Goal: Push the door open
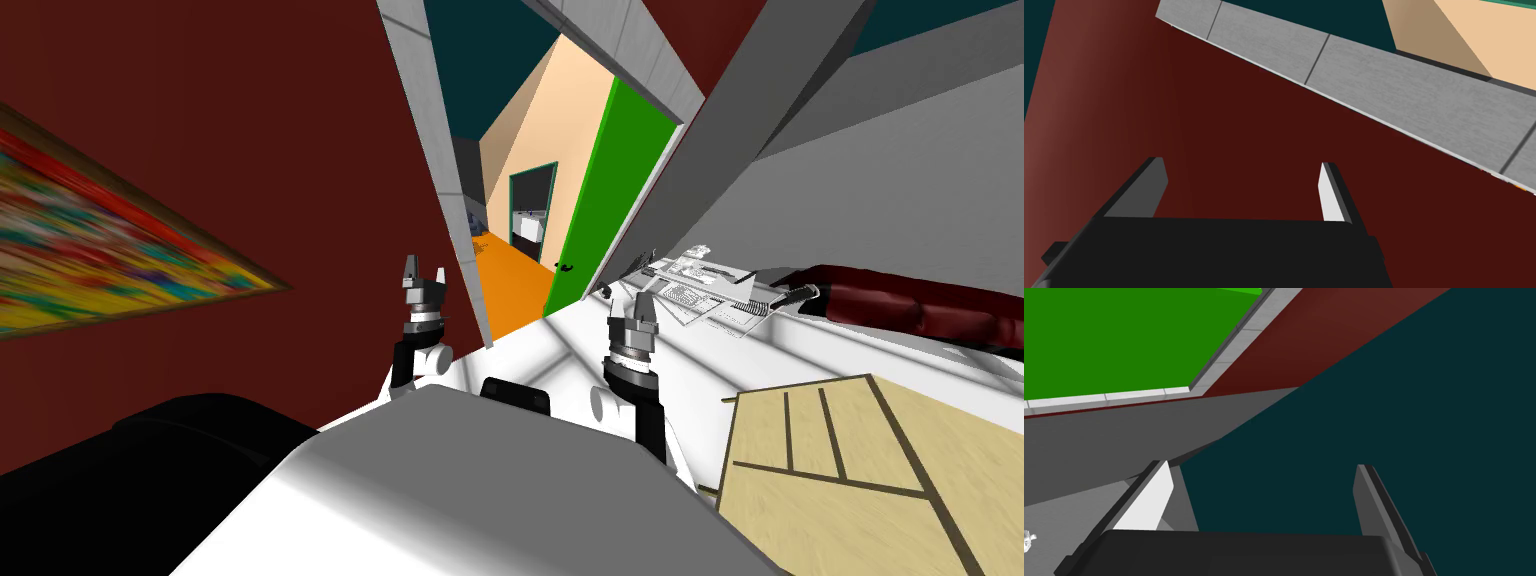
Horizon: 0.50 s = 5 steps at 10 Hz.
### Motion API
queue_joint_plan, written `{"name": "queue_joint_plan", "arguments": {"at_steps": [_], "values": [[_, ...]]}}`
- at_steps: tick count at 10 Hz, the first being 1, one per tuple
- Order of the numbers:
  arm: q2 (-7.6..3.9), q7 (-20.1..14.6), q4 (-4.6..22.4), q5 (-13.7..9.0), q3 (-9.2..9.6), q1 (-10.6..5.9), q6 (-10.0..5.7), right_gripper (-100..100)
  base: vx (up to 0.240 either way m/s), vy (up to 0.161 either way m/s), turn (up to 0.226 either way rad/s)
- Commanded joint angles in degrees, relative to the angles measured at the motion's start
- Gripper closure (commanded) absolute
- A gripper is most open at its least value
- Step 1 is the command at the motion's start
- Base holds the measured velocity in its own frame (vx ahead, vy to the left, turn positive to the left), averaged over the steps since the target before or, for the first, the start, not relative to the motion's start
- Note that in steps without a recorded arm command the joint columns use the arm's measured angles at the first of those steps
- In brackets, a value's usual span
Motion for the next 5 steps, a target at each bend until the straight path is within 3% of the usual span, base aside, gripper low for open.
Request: {"name": "queue_joint_plan", "arguments": {"at_steps": [1,5], "values": [[-0.37,-0.22,2.09,-0.1,0.32,-0.85,-0.37,-100,0.066,-0.052,0.06],[-1.01,-0.71,6.73,-0.33,1.02,-2.74,-1.18,-100,0.123,-0.092,0.056]]}}
